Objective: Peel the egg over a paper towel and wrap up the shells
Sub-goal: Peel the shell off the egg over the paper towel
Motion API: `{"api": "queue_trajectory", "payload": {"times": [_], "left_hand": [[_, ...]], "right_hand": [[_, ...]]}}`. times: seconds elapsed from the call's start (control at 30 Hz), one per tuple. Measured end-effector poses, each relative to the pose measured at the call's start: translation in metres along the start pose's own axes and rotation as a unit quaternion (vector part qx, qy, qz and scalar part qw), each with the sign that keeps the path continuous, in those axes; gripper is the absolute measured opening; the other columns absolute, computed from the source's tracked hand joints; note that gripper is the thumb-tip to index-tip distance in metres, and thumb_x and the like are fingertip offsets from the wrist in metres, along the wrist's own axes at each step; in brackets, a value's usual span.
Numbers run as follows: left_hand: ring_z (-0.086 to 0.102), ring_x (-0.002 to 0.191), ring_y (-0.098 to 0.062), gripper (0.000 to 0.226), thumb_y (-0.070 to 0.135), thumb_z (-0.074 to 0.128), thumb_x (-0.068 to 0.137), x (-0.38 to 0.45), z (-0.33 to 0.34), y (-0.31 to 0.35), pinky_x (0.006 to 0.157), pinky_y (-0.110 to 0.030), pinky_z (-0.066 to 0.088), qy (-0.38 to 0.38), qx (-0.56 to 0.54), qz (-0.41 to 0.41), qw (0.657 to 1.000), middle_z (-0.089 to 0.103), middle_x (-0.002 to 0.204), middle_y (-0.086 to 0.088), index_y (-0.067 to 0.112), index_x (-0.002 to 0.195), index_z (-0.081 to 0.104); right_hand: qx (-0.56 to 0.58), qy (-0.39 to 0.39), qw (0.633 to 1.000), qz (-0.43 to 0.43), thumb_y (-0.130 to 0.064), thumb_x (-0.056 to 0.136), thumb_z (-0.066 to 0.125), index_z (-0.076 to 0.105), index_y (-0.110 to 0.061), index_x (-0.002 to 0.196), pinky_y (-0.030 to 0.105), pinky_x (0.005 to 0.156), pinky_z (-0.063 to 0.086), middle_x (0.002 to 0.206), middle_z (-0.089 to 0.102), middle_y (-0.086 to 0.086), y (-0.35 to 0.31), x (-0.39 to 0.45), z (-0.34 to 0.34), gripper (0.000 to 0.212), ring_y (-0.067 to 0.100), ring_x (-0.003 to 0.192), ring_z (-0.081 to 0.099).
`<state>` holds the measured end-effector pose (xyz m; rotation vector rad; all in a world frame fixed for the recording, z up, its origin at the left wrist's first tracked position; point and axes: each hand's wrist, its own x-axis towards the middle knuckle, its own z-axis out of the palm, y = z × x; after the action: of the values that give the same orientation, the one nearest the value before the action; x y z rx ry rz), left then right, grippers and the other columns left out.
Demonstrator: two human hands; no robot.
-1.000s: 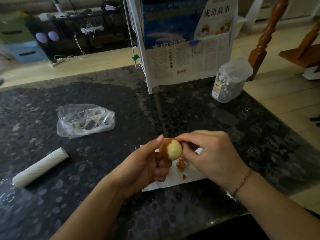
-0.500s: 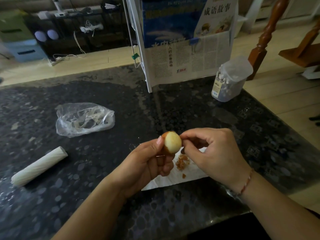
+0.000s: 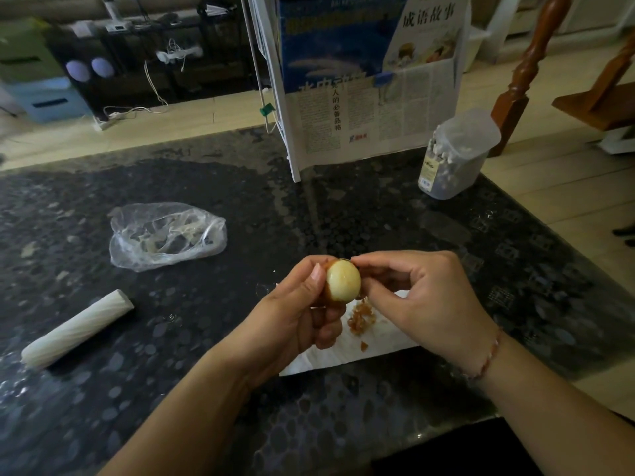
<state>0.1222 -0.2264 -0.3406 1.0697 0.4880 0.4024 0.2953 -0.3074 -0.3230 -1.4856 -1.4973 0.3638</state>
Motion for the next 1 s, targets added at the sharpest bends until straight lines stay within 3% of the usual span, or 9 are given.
{"api": "queue_trajectory", "payload": {"times": [0.13,0.37,0.77,1.0], "left_hand": [[0.05,0.064,-0.014,0.033,0.042,0.049,0.092,0.0022,-0.0035,0.0007,0.057,-0.029,0.04,0.01,0.012,0.009,1.0,0.065,0.092,-0.007,0.021,0.113,0.063],[0.05,0.064,-0.014,0.038,0.045,0.051,0.091,0.0018,-0.0092,-0.0004,0.058,-0.03,0.04,-0.004,-0.02,-0.001,1.0,0.05,0.108,-0.021,0.02,0.117,0.062],[0.049,0.064,-0.014,0.037,0.043,0.045,0.093,-0.0002,-0.0055,0.0003,0.058,-0.03,0.038,-0.007,-0.04,-0.01,0.999,0.057,0.099,-0.015,0.02,0.114,0.065],[0.049,0.063,-0.014,0.034,0.04,0.044,0.094,-0.0007,-0.0044,-0.0014,0.057,-0.027,0.039,0.004,-0.007,-0.012,1.0,0.051,0.098,-0.015,0.019,0.117,0.058]], "right_hand": [[0.021,-0.016,1.0,0.011,-0.008,0.081,0.072,0.074,-0.015,0.107,0.012,0.074,0.055,0.095,0.075,-0.006,0.0018,0.0018,-0.0014,0.026,-0.003,0.083,0.07],[0.079,-0.028,0.996,0.021,0.0,0.081,0.072,0.074,-0.016,0.104,0.015,0.071,0.056,0.093,0.075,-0.006,0.0047,0.001,-0.0012,0.028,0.001,0.079,0.072],[0.079,-0.029,0.996,0.014,0.0,0.082,0.071,0.074,-0.017,0.102,0.014,0.068,0.056,0.092,0.075,-0.007,0.0048,0.0014,-0.0003,0.027,0.002,0.078,0.072],[0.063,-0.019,0.997,0.029,-0.001,0.081,0.072,0.075,-0.016,0.1,0.014,0.071,0.056,0.091,0.075,-0.007,0.0071,0.001,0.0023,0.024,0.001,0.08,0.071]]}}
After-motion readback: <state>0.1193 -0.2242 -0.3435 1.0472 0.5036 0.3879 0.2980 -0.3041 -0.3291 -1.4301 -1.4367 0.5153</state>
